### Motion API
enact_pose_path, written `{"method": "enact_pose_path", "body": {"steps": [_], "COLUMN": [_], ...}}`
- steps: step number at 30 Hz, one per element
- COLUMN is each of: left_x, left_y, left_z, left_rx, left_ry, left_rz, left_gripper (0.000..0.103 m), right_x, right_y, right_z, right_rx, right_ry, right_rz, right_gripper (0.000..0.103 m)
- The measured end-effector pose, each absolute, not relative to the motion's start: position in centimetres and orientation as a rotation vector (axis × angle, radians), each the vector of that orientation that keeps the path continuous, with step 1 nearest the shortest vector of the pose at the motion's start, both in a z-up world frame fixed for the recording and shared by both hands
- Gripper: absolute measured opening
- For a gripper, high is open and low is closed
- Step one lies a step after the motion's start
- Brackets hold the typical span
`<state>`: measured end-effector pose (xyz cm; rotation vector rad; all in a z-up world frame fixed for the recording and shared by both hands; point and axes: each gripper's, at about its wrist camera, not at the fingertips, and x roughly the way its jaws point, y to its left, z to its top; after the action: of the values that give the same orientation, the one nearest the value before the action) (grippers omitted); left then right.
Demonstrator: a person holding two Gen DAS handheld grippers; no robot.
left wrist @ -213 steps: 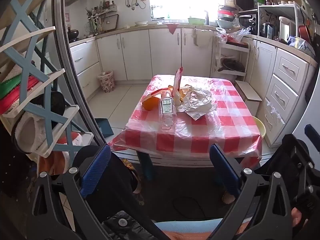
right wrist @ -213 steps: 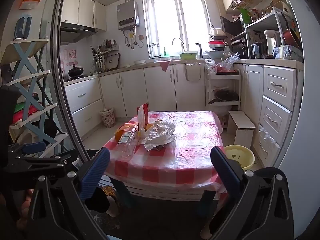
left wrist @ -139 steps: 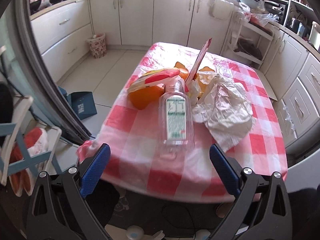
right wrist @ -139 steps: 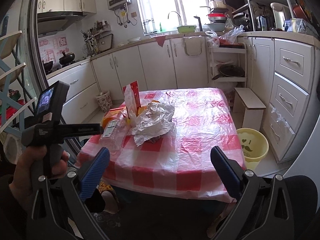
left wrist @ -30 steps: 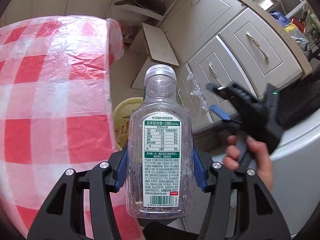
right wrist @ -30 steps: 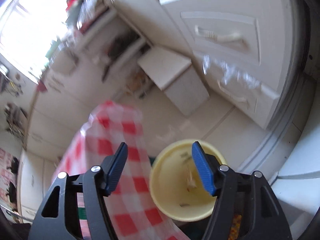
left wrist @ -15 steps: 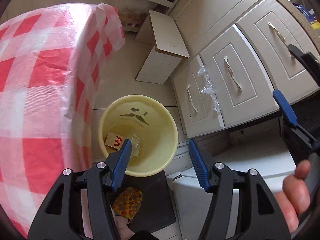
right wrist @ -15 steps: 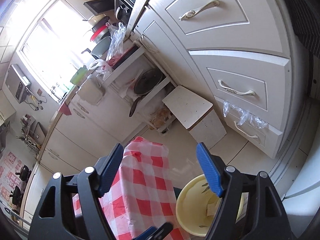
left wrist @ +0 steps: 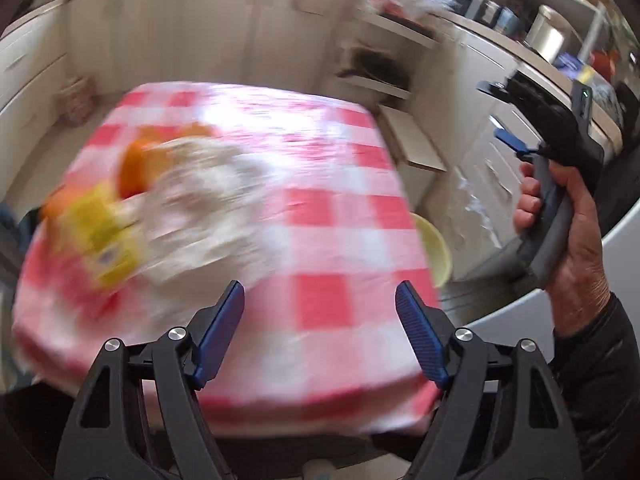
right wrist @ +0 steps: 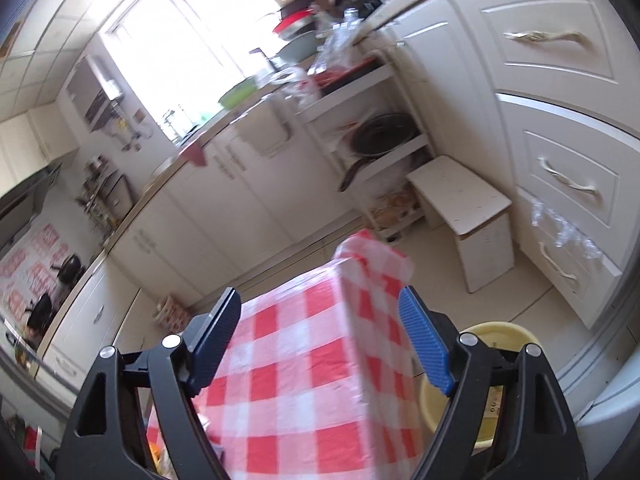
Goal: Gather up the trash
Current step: 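Move both open grippers back over the table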
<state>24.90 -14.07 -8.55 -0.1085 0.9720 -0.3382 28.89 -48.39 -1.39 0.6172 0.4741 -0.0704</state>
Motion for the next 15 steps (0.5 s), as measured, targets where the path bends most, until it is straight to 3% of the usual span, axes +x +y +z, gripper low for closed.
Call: {"method": "enact_pose_path", "body": {"steps": [7,15], "left_x": [21.9,22.7], "left_y": [1.1,6.3], "left_z": [-9.4,-12.5], "left_rx": [-0.3,-0.421], "left_ry": [1.001,1.028], "left_rz": [-0.1,-0.01], "left_gripper": [0.077,0.077], "right_x": [27.1,23.7], "right_y": [-39.9,-35.2], "right_z": [-1.2,-3.2], "right_rx": [0.556,0.541], "right_ry": [0.509,0.567], "right_rz": [0.072,0.14], "right_gripper": [0.084,0.087]}}
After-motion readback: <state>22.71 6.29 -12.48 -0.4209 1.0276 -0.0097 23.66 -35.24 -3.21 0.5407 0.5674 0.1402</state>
